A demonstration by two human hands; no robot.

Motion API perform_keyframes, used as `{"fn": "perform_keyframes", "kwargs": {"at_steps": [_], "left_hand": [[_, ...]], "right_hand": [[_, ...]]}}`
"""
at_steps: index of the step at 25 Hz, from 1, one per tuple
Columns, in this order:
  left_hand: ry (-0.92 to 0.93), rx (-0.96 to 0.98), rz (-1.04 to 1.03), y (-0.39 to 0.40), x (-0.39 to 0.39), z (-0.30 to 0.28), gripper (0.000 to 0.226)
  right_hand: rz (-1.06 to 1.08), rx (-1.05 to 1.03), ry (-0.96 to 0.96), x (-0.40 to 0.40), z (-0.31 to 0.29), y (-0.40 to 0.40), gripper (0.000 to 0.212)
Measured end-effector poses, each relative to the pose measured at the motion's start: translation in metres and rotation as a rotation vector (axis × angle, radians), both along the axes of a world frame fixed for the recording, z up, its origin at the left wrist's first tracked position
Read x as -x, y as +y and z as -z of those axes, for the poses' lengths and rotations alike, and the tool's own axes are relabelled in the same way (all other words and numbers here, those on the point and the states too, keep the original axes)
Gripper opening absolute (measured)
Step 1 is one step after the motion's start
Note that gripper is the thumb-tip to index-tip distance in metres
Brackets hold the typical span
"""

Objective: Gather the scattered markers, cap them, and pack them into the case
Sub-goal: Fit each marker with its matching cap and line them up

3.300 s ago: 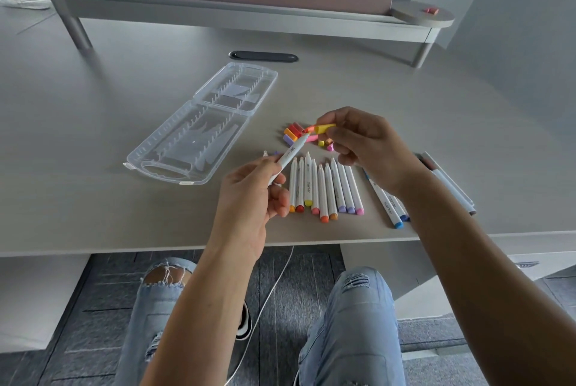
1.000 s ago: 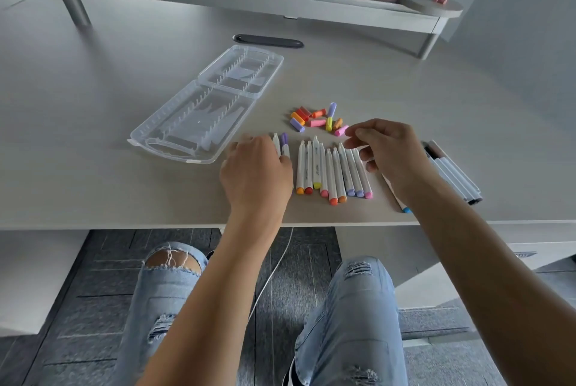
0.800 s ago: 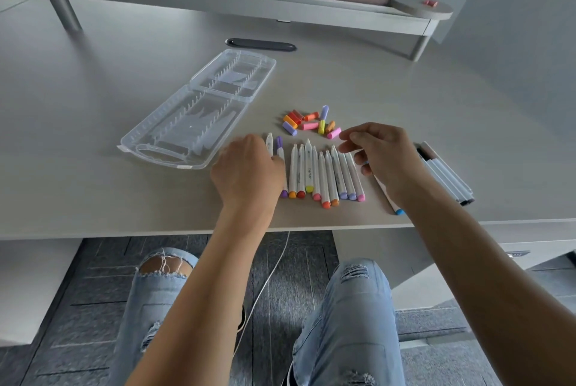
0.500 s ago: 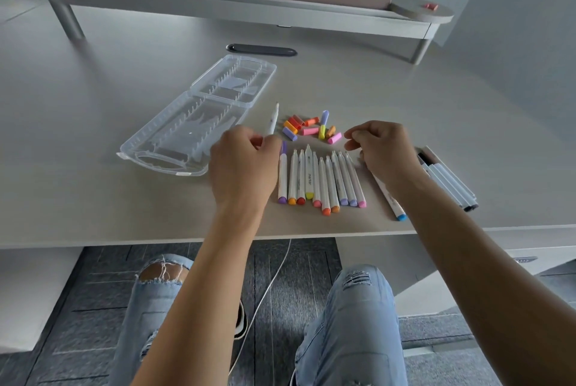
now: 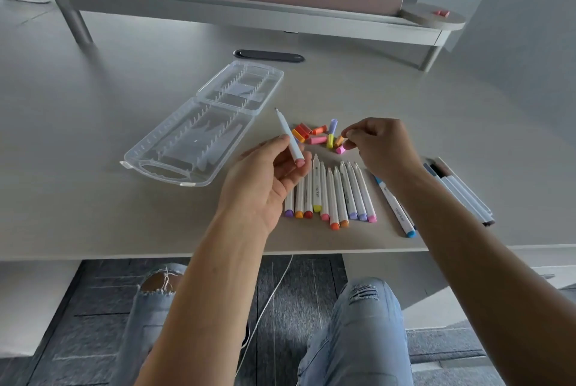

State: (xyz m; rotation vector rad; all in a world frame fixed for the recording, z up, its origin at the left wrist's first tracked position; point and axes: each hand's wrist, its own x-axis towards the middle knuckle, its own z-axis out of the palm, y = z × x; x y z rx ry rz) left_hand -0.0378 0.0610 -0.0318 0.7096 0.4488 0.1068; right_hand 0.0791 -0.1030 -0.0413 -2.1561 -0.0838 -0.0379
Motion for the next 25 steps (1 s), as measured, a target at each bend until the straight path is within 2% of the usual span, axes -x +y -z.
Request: {"fn": "perform_keyframes", "kwargs": {"at_steps": [6,11,16,20,25], "left_hand": [[0.002,-0.085,-0.034,0.007,-0.004,-0.002,0.025],[0.016,-0.12,-0.05,0.01,-0.013,-0.002,0.025],[0.011,-0.094,-0.059,0.012,-0.021,0.001,0.018],[-0.001,-0.066,-0.057,0.014,-0.025,0.005,0.012],[-0.015,-0.043,-0.062,0.013,-0.028,0.008,0.017]], "right_hand": [[0.006,0.097,-0.072,-0.02,0.003,-0.001,0.018],[0.018,0.28,-0.203,-0.037,0.007,0.004,0.018],[0.002,0.502,-0.12,-0.054,0.015,0.002,0.019],[-0.022,0.486,-0.16,-0.051,0.017,0.007,0.022],[-0.036,0.531,-0.116,-0.052,0.015,0.008,0.02]]}}
